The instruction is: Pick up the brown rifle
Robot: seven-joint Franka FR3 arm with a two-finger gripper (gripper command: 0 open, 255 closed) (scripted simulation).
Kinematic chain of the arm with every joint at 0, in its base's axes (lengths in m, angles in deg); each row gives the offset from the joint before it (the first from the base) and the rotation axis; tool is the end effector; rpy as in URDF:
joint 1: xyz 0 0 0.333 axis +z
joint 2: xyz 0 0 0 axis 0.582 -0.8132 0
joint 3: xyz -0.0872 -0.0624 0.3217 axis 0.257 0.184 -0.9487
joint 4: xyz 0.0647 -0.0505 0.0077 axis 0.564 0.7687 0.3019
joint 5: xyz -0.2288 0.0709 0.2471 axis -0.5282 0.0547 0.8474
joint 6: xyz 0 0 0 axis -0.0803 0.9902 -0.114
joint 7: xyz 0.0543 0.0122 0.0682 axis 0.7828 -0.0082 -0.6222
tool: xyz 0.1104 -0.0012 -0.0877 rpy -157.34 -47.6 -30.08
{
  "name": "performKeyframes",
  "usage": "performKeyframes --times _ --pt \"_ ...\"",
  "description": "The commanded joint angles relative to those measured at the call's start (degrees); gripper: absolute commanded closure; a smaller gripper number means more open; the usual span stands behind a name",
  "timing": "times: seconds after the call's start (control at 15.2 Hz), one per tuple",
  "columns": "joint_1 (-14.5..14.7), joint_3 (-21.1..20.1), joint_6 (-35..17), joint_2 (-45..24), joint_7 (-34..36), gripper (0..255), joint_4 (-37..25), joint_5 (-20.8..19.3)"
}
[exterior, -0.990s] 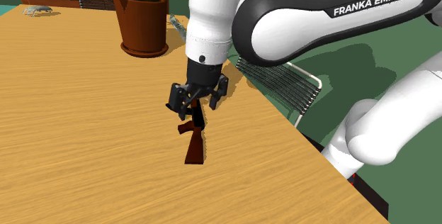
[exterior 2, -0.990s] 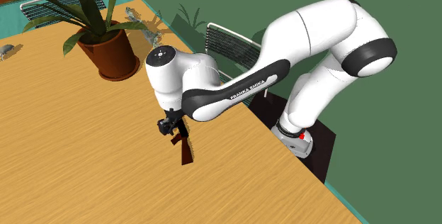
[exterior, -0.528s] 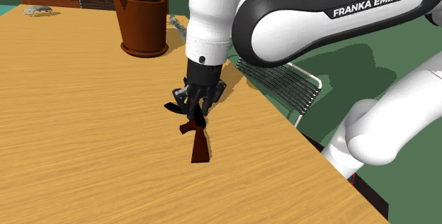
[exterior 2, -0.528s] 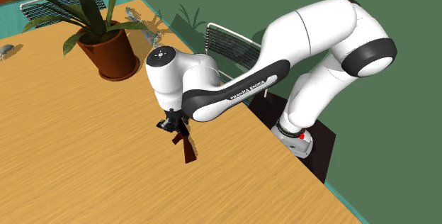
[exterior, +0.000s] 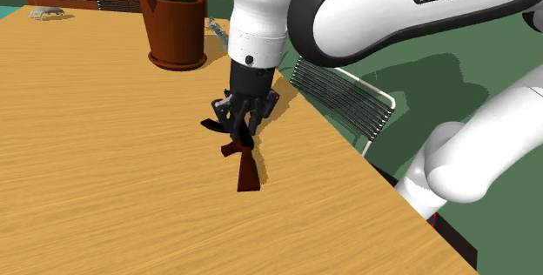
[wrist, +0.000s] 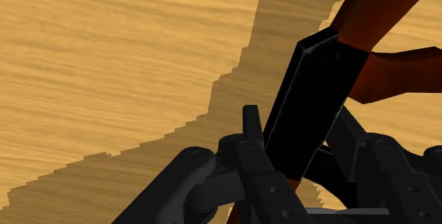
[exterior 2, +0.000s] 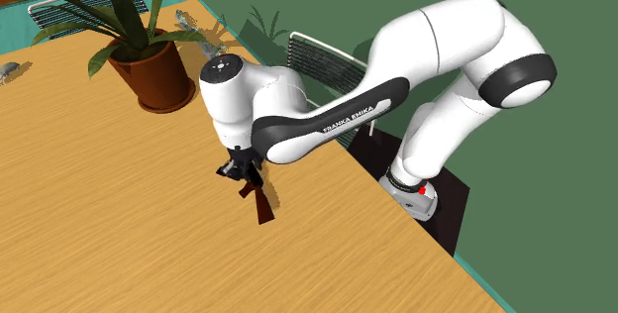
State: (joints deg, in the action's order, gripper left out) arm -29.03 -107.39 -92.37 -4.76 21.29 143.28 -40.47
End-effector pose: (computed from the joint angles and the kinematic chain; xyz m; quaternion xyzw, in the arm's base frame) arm 0.3194 0.3172 0.5022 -0.9953 0.0945 -0.0217 0.0020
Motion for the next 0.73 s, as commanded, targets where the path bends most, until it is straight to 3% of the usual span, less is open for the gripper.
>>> performKeyframes --times 0.0,0.66 --pt "-0.01 0.19 1.60 0.36 -0.10 255 -1.27 0.10" --pt "-0.25 0.93 8.65 0.94 -0.32 255 -7.80 0.06"
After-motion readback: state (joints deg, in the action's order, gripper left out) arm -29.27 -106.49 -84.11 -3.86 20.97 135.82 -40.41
